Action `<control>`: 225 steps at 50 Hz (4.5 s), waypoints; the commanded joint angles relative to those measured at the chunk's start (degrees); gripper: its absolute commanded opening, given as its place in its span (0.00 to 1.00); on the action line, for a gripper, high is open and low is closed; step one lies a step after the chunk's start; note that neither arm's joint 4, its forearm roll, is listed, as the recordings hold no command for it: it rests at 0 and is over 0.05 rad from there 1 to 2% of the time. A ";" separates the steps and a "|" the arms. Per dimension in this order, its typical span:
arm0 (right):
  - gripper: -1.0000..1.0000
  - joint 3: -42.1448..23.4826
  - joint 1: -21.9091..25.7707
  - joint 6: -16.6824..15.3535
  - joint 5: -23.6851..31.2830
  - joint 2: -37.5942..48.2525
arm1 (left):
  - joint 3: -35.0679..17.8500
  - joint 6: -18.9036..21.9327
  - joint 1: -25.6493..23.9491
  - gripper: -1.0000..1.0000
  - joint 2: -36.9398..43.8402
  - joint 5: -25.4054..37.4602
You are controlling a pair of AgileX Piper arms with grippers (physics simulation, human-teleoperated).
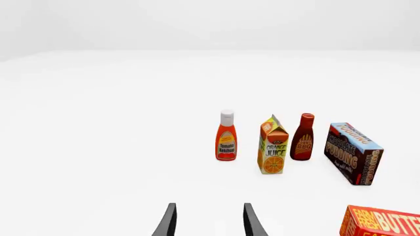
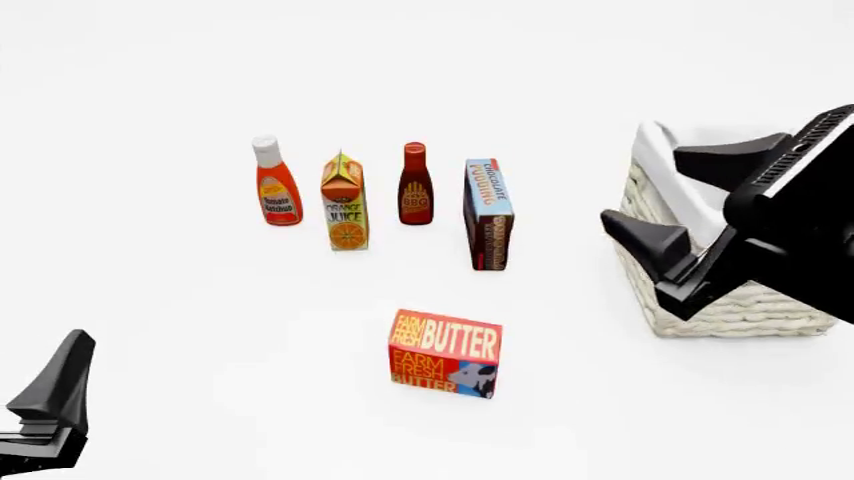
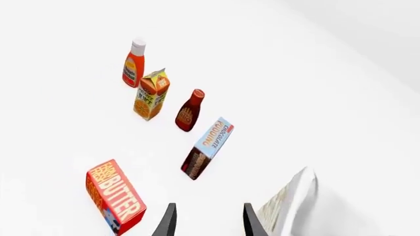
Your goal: Pick the butter and place it in the basket.
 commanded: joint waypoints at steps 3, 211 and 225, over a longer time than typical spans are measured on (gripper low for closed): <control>1.00 -4.73 3.16 -2.61 3.41 5.35 | 0.00 0.00 0.00 1.00 0.00 0.00; 1.00 -28.03 14.94 -11.56 23.22 43.77 | 0.00 0.00 0.00 1.00 0.00 0.00; 1.00 -27.87 16.95 -10.12 23.23 44.61 | 0.00 0.00 0.00 1.00 0.00 0.00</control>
